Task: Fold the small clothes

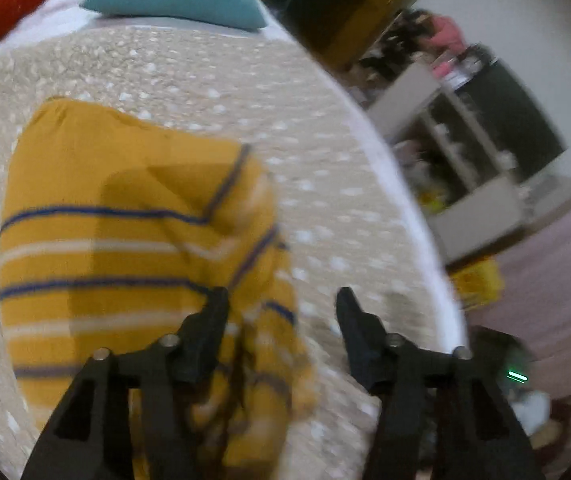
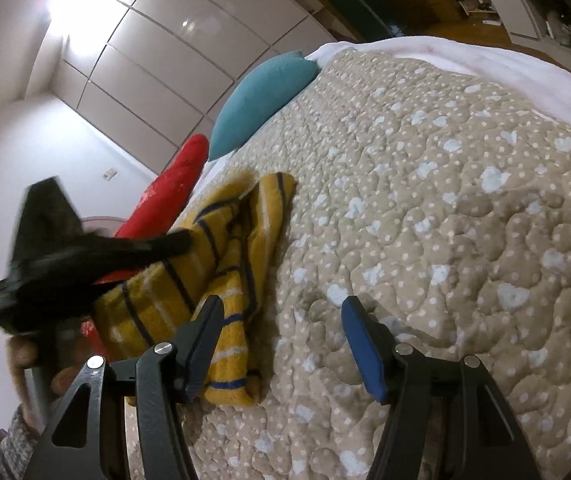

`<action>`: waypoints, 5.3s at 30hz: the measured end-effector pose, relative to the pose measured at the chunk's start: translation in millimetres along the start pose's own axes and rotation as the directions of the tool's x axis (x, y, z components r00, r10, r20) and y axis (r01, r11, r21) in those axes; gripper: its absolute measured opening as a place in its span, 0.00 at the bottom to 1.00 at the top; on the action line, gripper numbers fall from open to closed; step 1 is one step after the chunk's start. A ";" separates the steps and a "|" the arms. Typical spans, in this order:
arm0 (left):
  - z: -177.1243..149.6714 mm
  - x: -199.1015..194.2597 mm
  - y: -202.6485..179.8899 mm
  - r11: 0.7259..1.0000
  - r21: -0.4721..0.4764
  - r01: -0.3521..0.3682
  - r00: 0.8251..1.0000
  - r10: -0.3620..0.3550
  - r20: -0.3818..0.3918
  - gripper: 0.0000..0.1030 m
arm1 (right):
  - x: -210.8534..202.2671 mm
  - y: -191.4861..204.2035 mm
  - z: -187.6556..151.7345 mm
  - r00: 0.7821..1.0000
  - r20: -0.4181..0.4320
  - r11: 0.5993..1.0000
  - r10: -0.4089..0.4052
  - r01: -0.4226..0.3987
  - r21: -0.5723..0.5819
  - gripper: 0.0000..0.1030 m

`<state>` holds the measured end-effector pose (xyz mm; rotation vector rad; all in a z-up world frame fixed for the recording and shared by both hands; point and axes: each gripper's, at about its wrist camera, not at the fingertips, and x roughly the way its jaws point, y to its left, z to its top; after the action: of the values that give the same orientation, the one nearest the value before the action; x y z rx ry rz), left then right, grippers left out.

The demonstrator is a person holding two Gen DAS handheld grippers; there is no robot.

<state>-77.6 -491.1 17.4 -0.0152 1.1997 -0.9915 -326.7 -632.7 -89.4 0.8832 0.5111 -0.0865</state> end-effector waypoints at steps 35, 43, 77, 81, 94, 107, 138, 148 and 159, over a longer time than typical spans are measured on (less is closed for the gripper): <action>-138.1 -79.9 102.2 0.966 -0.181 -0.184 0.974 0.204 0.098 0.74 | -6.5 19.5 -18.4 0.995 -0.065 0.993 -0.075 0.069 -0.094 0.42; -136.3 -85.8 92.5 0.969 -0.130 -0.212 0.966 0.228 0.124 0.74 | -43.0 32.5 21.8 0.992 0.115 0.986 -0.057 0.073 -0.148 0.48; -86.6 -31.9 87.0 0.978 -0.052 -0.204 0.978 0.207 0.038 0.56 | 29.1 22.6 10.7 0.989 -0.149 0.998 0.018 -0.025 -0.051 0.26; -77.4 -35.7 83.6 0.966 0.016 -0.257 0.966 0.257 0.007 0.47 | 23.6 23.3 -2.5 0.982 -0.165 0.995 0.095 -0.100 -0.026 0.26; -127.0 -57.1 108.6 0.984 -0.116 -0.131 0.980 0.147 0.135 0.66 | 5.6 -21.1 -9.8 0.990 -0.120 0.996 0.078 -0.073 0.046 0.25; -219.4 -102.6 68.4 0.924 -0.060 -0.377 0.896 0.380 0.227 0.76 | -24.4 24.3 -54.9 0.980 0.016 0.971 -0.196 0.197 -0.134 0.34; -255.1 -65.7 61.6 0.845 0.005 -0.535 0.833 0.527 0.170 1.00 | -15.5 68.7 -120.1 0.893 0.196 0.774 -0.405 0.449 -0.447 0.77; -254.0 -65.5 62.0 0.845 0.005 -0.535 0.834 0.527 0.162 1.00 | -13.9 70.6 -121.7 0.892 0.199 0.768 -0.406 0.451 -0.454 0.78; -254.7 -65.8 61.9 0.843 0.009 -0.538 0.831 0.529 0.170 1.00 | -13.9 70.7 -122.0 0.892 0.201 0.766 -0.406 0.452 -0.457 0.79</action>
<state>-237.4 -290.8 -68.3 0.2709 0.9465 -0.5137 -366.9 -497.0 -96.2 0.2402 0.6086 -0.3995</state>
